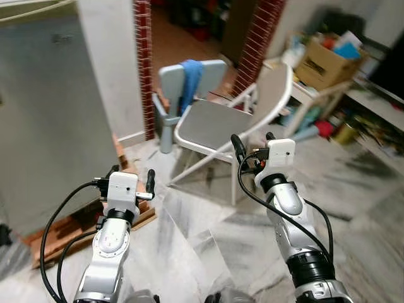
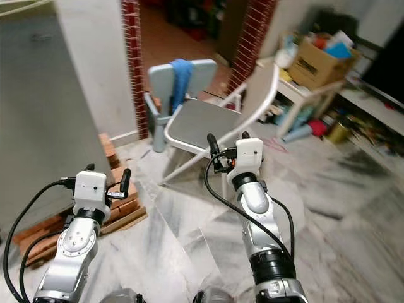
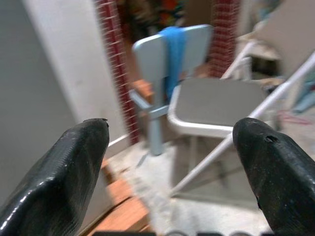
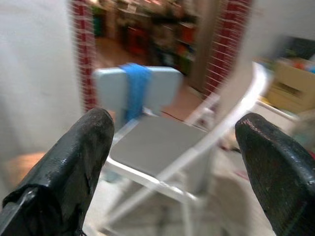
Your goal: Restocking fridge
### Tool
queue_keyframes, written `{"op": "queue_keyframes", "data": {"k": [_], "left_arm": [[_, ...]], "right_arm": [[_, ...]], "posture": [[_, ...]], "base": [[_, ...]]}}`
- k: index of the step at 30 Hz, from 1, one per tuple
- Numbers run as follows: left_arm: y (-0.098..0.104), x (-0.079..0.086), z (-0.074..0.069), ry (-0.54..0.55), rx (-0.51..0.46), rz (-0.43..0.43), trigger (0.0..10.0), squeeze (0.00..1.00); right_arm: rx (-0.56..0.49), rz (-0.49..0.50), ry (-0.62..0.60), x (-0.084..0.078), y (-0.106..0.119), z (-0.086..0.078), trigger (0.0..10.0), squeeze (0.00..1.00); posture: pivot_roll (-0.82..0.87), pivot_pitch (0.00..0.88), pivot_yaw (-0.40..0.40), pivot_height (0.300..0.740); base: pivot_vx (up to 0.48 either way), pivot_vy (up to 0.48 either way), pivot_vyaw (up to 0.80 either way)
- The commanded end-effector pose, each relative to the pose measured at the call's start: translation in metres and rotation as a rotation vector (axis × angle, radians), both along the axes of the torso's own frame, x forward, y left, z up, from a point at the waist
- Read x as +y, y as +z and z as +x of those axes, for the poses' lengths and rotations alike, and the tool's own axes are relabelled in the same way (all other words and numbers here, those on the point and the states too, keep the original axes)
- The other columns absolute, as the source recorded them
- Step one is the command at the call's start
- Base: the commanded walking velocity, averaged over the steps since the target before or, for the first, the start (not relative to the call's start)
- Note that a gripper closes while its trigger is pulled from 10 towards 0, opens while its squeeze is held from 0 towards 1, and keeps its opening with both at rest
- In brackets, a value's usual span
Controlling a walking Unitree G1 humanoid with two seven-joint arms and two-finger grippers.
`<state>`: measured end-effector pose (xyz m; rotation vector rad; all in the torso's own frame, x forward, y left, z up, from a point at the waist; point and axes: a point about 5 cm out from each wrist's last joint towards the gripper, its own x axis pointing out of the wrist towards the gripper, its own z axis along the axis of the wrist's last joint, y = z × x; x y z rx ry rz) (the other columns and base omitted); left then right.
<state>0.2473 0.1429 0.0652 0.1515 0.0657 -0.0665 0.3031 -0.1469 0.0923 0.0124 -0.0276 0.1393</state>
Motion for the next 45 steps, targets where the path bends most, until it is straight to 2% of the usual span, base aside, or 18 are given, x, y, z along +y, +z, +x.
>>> {"op": "queue_keyframes", "data": {"k": [1,11,18,24,29,31,36,42,45], "left_arm": [[0.001,-0.002,-0.001,-0.025,0.000,0.005,10.0,0.00],[-0.001,-0.012,-0.009,-0.141,0.011,-0.048,10.0,0.00],[-0.004,-0.003,-0.006,-0.120,0.021,-0.045,10.0,0.00],[-0.005,0.004,-0.004,-0.092,0.026,-0.046,10.0,0.00],[-0.013,0.014,-0.013,-0.076,0.053,-0.025,10.0,0.00],[-0.018,0.021,-0.022,-0.059,0.070,-0.009,10.0,0.00],[-0.022,0.028,-0.026,-0.037,0.081,0.009,10.0,0.00],[-0.018,0.022,-0.015,-0.068,0.055,0.001,10.0,0.00],[-0.017,0.020,-0.014,-0.073,0.050,-0.002,10.0,0.00]], "right_arm": [[-0.012,-0.001,-0.010,-0.002,0.004,0.003,10.0,0.00],[-0.003,0.000,-0.035,-0.005,0.001,0.002,10.0,0.00],[0.031,-0.031,-0.105,-0.026,-0.012,-0.015,10.0,0.00],[0.052,-0.047,-0.127,-0.034,-0.019,-0.030,10.0,0.00],[0.064,-0.053,-0.153,-0.039,-0.025,-0.045,10.0,0.00],[0.061,-0.057,-0.170,-0.045,-0.025,-0.052,10.0,0.00],[0.069,-0.078,-0.208,-0.057,-0.025,-0.056,10.0,0.00],[0.061,-0.080,-0.208,-0.056,-0.023,-0.051,10.0,0.00],[0.062,-0.075,-0.206,-0.055,-0.023,-0.051,10.0,0.00]], "posture": [[0.08,0.000,-0.054,0.740],[0.07,0.000,-0.043,0.740],[0.06,0.000,-0.030,0.740],[0.05,0.000,-0.027,0.740],[0.04,0.000,-0.018,0.740],[0.03,0.000,-0.016,0.740],[0.02,0.000,-0.012,0.740],[0.02,0.000,-0.006,0.740],[0.02,0.000,-0.008,0.740]], "base": [[0.000,0.000,-0.80],[0.000,0.000,-0.80],[0.000,0.000,-0.80],[0.000,0.000,-0.80],[0.000,0.000,-0.80],[0.000,0.000,-0.80],[0.000,0.000,-0.80],[0.000,0.000,-0.76],[0.000,0.000,-0.18]]}}
